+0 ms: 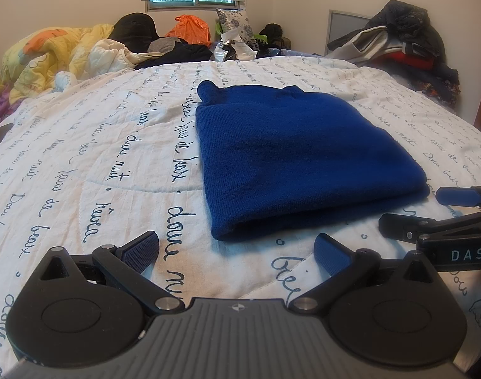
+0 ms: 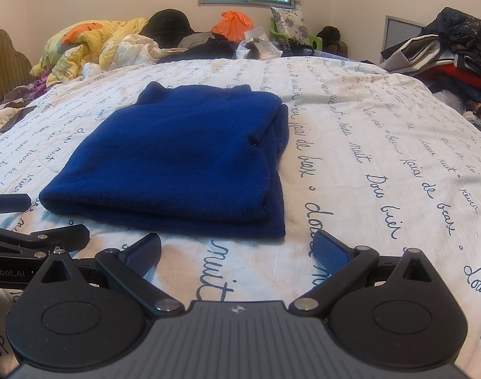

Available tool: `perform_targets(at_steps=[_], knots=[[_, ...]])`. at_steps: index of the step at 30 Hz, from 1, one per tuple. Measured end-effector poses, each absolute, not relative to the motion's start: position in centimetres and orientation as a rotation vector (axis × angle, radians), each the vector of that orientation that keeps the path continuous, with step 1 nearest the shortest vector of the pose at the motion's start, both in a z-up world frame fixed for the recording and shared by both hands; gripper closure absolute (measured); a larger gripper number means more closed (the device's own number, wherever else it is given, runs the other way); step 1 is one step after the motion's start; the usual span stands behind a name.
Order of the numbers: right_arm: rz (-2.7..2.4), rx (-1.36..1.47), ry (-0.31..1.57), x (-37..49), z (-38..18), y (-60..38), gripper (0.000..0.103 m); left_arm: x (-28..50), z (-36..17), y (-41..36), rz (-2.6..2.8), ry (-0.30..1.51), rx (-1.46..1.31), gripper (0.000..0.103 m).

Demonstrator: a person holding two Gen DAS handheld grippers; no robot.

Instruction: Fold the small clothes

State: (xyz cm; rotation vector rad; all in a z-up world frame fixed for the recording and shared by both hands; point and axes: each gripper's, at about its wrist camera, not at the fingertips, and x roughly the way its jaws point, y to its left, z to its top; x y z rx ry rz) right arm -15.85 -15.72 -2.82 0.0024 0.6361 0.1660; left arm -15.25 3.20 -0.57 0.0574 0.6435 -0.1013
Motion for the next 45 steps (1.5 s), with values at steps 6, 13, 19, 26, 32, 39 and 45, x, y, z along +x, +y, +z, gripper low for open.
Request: perform_targets(at_steps=[6,13,19,26,32,39,45], knots=[[0.166,0.003,0.636,-15.88,-2.82,-15.72,0.0,-15.25,-0.58,3.21,-0.101,0.643,0.057,0.0],[0.166,0.003,0.636,-15.89,-2.83,-15.72,0.0,-15.27,-0.59,3.2,-0.101,0.643,0.057,0.0],[0.166,0.003,0.636,-15.88,-2.84,-15.72,0.0,-15.25,-0.61,3.22,-0.1,0.644,0.056,0.0],[0.167,0.004,0.636,-15.89,-2.85,-15.69,0.0,-15.47,-0.39,2.68,-0.059,0.653,0.047,0.0],[0.166,0.004,0.635,-15.89,-2.86,-15.69,0.0,-15.43,-0.3,2.52,-0.049,0.66,0.044,0.0],[0.166,0.003,0.636,-15.87,-2.86,-15.69,0.0,-15.42,-0.3,2.52,-0.049,0.661,0.044,0.0],[0.166,0.003,0.636,-15.88,-2.85,-15.69,0.0,-15.35,-0.31,2.44,-0.045,0.666,0.042,0.0]])
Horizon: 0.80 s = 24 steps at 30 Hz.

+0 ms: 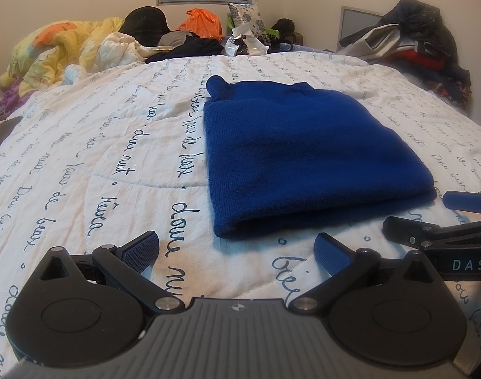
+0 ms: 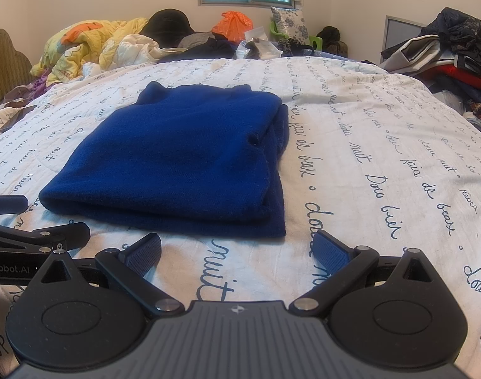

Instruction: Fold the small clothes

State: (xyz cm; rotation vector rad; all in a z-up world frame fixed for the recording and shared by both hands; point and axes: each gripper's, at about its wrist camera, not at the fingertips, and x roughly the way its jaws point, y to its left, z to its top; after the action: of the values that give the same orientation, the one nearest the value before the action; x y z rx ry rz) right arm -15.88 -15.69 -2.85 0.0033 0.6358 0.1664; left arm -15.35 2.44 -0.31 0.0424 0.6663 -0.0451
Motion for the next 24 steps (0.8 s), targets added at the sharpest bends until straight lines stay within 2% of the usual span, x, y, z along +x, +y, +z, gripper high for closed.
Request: perform_targets(at_steps=[24], knots=[[0.167,0.002,0.636,-15.8,-2.9,-15.7,0.0,-14.4,0.7,2.0,0.014,0.786,0.005,0.0]])
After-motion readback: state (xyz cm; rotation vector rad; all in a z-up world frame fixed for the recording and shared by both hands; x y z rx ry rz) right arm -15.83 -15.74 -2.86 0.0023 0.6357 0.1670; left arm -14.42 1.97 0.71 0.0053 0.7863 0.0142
